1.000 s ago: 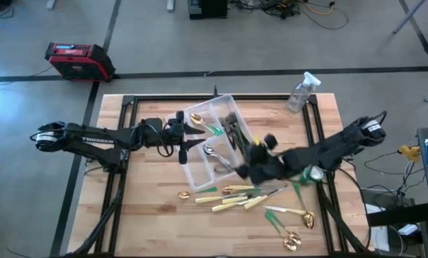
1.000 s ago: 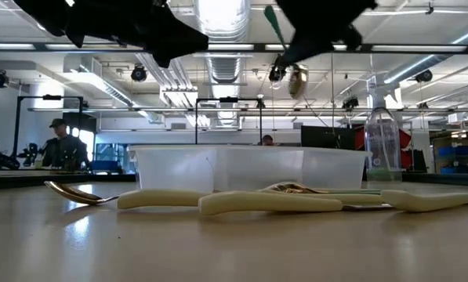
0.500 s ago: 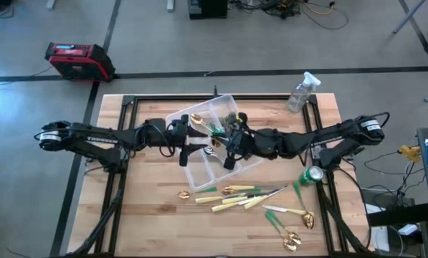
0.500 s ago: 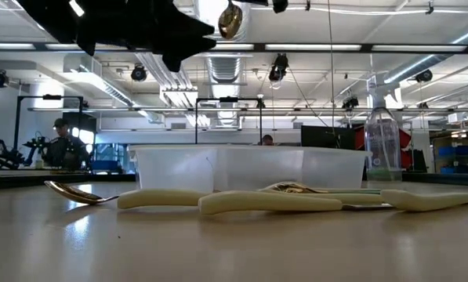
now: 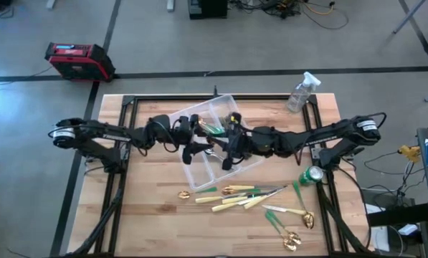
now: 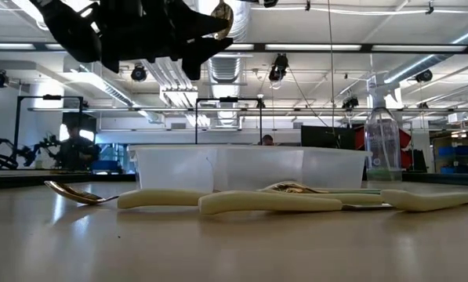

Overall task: Sort silverware
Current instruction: Put the gold spoon into the transparent silverware tray

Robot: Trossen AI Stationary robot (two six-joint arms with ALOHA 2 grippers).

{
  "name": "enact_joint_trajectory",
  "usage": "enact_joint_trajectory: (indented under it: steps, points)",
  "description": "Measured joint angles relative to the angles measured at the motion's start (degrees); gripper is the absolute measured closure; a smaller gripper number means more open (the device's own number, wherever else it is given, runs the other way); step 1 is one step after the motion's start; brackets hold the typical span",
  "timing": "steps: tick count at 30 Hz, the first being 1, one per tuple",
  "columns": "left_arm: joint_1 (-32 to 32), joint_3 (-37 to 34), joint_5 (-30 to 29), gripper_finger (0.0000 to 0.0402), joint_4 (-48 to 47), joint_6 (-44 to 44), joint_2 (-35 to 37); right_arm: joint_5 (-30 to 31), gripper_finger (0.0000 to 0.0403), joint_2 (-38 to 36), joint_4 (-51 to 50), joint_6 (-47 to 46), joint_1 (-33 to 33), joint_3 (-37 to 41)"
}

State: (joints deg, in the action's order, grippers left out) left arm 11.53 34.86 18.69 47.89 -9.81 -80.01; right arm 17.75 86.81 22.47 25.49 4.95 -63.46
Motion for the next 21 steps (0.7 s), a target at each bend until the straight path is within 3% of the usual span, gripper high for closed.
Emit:
enact_joint_trajectory:
  steps: [6, 12, 21]
  points:
    - [-0.02, 1.23, 1.68, 0.0274, 2.56, -0.60, -3.73, 0.08, 0.0403, 0.01, 0.06, 0.05, 0.00, 0.11]
    - [0.10, 1.67, 1.86, 0.0388, 2.01, -0.23, -3.15, 0.14, 0.0403, -0.01, -1.48, 0.07, -0.02, 0.11]
    - [1.40, 1.54, 1.16, 0.0398, -8.84, 0.27, 2.89, 1.59, 0.0403, -0.12, -2.66, -0.83, 0.00, 0.00]
